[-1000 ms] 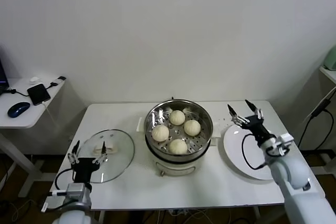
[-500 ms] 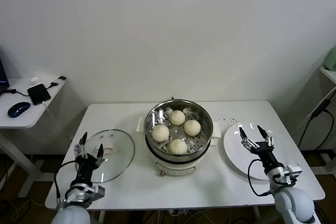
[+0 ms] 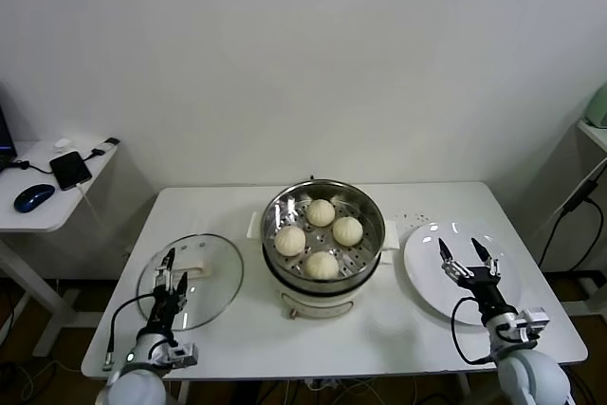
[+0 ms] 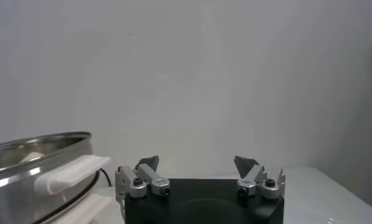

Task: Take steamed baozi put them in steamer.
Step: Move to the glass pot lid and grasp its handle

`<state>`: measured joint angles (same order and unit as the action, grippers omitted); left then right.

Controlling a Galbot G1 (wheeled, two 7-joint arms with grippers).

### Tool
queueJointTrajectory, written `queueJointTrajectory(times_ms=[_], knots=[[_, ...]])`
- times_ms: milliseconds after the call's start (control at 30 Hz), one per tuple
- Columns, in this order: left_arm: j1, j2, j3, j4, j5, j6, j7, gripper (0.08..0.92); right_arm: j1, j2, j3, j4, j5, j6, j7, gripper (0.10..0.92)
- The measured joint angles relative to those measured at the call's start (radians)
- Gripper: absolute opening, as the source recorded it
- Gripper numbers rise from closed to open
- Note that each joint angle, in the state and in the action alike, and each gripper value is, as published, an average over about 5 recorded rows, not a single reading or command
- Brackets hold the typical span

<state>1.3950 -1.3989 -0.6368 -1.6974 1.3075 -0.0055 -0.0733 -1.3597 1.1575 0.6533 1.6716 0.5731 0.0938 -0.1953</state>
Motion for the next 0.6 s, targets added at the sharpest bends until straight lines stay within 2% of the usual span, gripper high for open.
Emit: queueJointTrajectory(times_ms=[600], knots=[[-0.114, -0.001, 0.007, 0.161, 0.064, 0.031, -0.018, 0.823, -0.012, 0.021, 0.007, -0.02, -0.017, 0.014, 0.003, 0.823]])
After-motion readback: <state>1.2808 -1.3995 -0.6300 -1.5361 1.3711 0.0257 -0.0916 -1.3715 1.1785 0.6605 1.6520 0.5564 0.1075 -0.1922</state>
